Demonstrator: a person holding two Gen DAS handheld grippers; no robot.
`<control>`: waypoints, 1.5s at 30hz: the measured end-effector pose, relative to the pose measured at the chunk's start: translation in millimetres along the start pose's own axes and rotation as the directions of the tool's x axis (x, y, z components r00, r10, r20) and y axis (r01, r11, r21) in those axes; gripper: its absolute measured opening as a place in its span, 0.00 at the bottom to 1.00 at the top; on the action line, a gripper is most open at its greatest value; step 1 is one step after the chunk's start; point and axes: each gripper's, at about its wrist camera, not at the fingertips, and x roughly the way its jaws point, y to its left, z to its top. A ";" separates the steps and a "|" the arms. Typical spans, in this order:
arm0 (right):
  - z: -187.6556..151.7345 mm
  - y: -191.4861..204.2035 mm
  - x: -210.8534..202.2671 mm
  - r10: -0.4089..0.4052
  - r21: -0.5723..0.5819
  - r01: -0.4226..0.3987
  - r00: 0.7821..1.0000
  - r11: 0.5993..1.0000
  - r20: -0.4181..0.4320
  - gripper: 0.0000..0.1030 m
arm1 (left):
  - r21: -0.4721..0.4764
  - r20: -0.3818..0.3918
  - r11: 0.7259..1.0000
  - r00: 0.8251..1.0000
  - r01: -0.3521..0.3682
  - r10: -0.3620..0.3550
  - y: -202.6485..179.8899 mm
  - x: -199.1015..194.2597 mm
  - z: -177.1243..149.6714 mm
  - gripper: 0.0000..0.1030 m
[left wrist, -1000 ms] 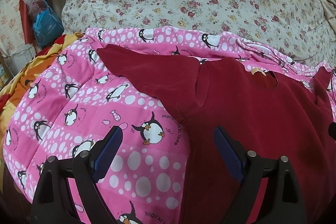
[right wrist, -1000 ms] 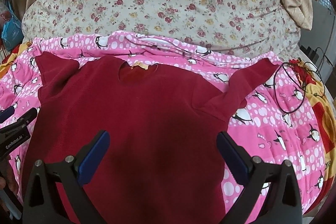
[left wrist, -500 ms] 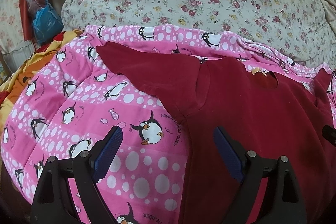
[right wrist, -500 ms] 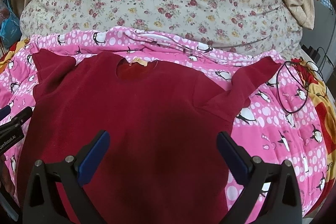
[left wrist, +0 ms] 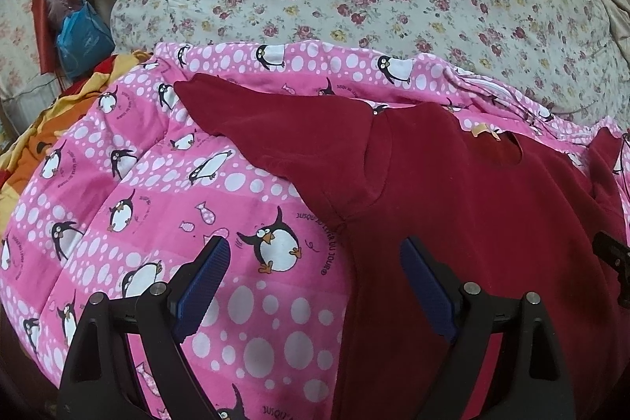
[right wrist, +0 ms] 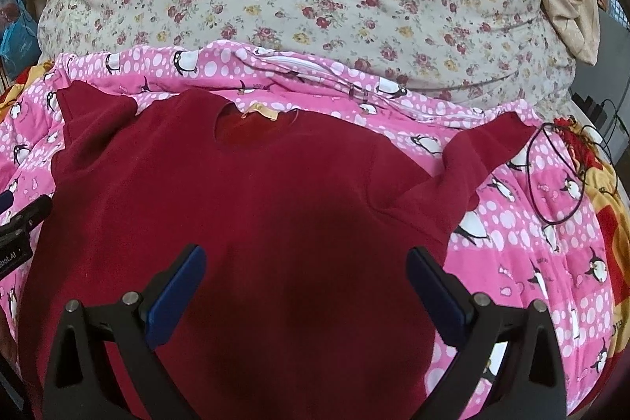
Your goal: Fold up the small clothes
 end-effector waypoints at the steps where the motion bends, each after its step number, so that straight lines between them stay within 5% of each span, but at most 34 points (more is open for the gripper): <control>1: -0.1 0.2 1.2 0.005 0.004 -0.005 1.000 1.000 -0.002 1.00 | -0.002 -0.003 1.000 1.000 -0.001 0.001 -0.1 1.0 -0.1 0.80; 22: -4.6 -0.7 17.8 0.060 0.032 -0.059 0.998 0.998 -0.030 1.00 | -0.016 -0.013 0.999 0.999 -0.034 0.033 13.1 8.1 4.9 0.80; 29: -1.1 0.6 17.9 0.089 0.025 -0.088 0.996 0.996 -0.026 1.00 | -0.084 -0.031 0.994 0.997 -0.069 0.066 58.3 30.0 47.6 0.75; 35: 0.9 -0.1 18.4 0.109 0.023 -0.108 0.994 0.994 -0.019 1.00 | -0.253 -0.059 0.962 0.994 -0.099 0.087 122.5 85.4 98.1 0.73; 38: 1.5 -1.5 20.9 0.130 0.025 -0.129 0.991 0.991 -0.024 1.00 | -0.310 -0.090 0.940 0.989 -0.140 0.118 145.5 120.3 112.7 0.64; 45: -1.1 -4.1 29.6 0.155 0.026 -0.154 0.987 0.988 -0.041 1.00 | -0.484 -0.112 0.862 0.988 -0.150 0.108 192.0 184.3 128.0 0.55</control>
